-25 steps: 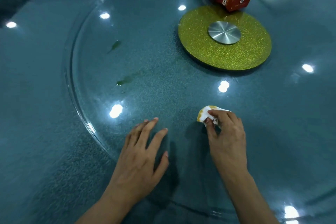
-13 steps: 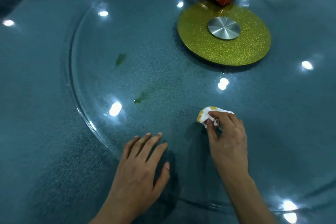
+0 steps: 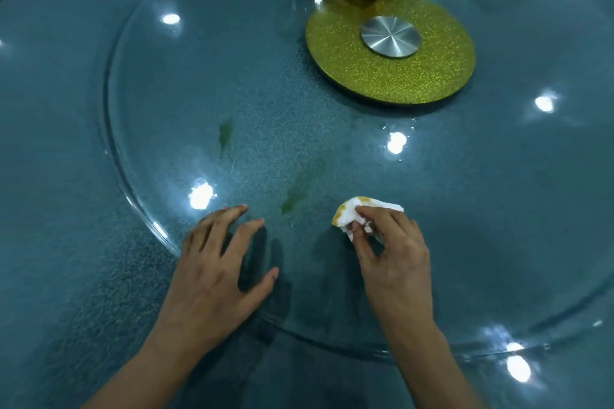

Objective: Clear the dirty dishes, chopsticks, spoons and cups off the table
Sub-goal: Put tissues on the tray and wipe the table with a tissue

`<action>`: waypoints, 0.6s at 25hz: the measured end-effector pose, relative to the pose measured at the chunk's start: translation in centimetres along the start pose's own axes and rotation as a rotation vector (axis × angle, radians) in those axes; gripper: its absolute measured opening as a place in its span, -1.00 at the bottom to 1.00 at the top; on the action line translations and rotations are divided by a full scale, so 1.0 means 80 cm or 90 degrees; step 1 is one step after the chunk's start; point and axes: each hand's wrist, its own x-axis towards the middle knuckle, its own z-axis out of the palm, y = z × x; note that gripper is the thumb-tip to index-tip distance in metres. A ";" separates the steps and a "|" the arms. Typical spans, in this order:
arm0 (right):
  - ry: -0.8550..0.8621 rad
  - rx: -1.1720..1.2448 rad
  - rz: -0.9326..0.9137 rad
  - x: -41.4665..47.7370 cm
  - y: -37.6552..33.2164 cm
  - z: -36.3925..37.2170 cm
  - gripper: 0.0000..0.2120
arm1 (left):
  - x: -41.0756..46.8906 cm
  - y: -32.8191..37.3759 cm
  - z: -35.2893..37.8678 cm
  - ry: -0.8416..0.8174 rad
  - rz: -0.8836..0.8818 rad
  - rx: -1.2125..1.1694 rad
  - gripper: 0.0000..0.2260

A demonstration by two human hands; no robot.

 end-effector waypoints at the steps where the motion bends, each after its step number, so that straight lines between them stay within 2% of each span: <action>1: -0.005 0.003 -0.002 -0.005 -0.002 0.001 -0.79 | -0.001 0.001 0.000 -0.003 0.002 0.002 -0.44; 4: -0.004 0.004 -0.016 -0.021 -0.007 0.002 -0.78 | -0.006 0.000 0.002 0.005 -0.008 -0.003 -0.43; 9: 0.012 -0.034 -0.056 -0.048 -0.004 0.002 -0.64 | -0.018 0.004 0.012 0.016 0.023 -0.004 -0.42; 15: 0.001 -0.035 -0.097 -0.071 -0.007 -0.004 -0.71 | -0.028 0.038 0.023 0.020 0.004 0.007 -0.40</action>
